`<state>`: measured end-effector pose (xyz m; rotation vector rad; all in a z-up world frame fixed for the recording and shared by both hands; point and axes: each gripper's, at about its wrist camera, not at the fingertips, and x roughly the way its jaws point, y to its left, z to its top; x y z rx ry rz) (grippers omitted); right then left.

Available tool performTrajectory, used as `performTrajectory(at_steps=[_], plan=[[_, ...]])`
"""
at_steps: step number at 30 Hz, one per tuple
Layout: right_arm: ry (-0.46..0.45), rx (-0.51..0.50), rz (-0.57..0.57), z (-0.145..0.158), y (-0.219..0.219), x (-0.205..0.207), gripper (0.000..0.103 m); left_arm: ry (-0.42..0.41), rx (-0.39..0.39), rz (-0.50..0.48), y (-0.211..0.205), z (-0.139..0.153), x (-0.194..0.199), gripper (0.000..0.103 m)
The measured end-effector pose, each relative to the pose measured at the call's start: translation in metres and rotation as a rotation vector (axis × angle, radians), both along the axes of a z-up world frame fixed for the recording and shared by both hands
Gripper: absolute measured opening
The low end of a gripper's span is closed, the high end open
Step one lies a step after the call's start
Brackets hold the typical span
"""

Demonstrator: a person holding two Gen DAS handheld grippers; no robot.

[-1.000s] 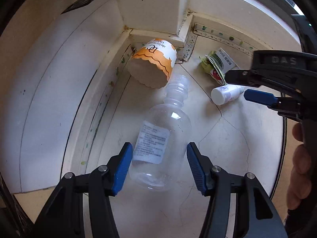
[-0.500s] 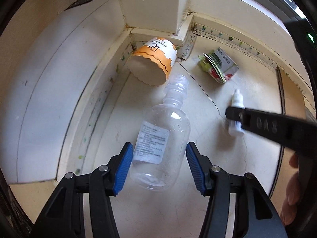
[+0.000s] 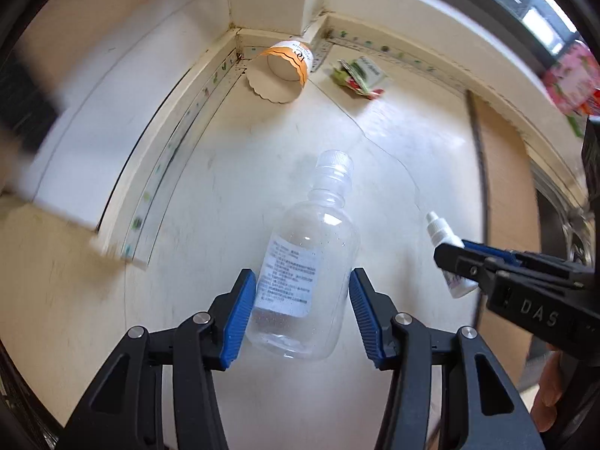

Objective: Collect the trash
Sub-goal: 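Grasp the clear plastic bottle with the left tool while the right tool grasps the white dropper bottle, then carry the plastic bottle and dropper bottle down over the bin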

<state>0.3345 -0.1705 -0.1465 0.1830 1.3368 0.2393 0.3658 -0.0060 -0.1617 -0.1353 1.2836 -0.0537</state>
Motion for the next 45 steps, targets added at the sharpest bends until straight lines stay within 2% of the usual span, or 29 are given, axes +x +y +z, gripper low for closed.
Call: performTrajectory(at_steps=[5,11,15,22,27,33,36,45], plan=[[-0.017,0.023,-0.004,0.016,-0.002,-0.061,0.025,-0.044,-0.043,-0.036,0.006,0.03,-0.063,0.049],[-0.024,0.055,-0.003,0.02,0.01,-0.141,0.025,-0.089,-0.072,-0.067,0.015,0.055,-0.146,0.049],[-0.024,0.07,0.009,0.02,0.026,-0.197,0.025,-0.1,-0.098,-0.069,0.025,0.06,-0.2,0.049],[0.01,0.089,0.032,-0.006,0.05,-0.274,0.025,-0.068,-0.111,-0.062,0.048,0.046,-0.296,0.049],[0.064,0.079,0.055,-0.033,0.067,-0.308,0.025,-0.005,-0.112,-0.059,0.06,0.016,-0.336,0.049],[0.085,0.06,0.082,-0.078,0.091,-0.322,0.025,0.065,-0.101,-0.052,0.071,-0.034,-0.367,0.049],[0.081,0.056,0.098,-0.109,0.103,-0.321,0.025,0.101,-0.101,-0.031,0.078,-0.071,-0.369,0.049],[0.127,0.032,0.142,-0.24,0.13,-0.3,0.026,0.144,-0.081,0.016,0.098,-0.203,-0.359,0.051]])
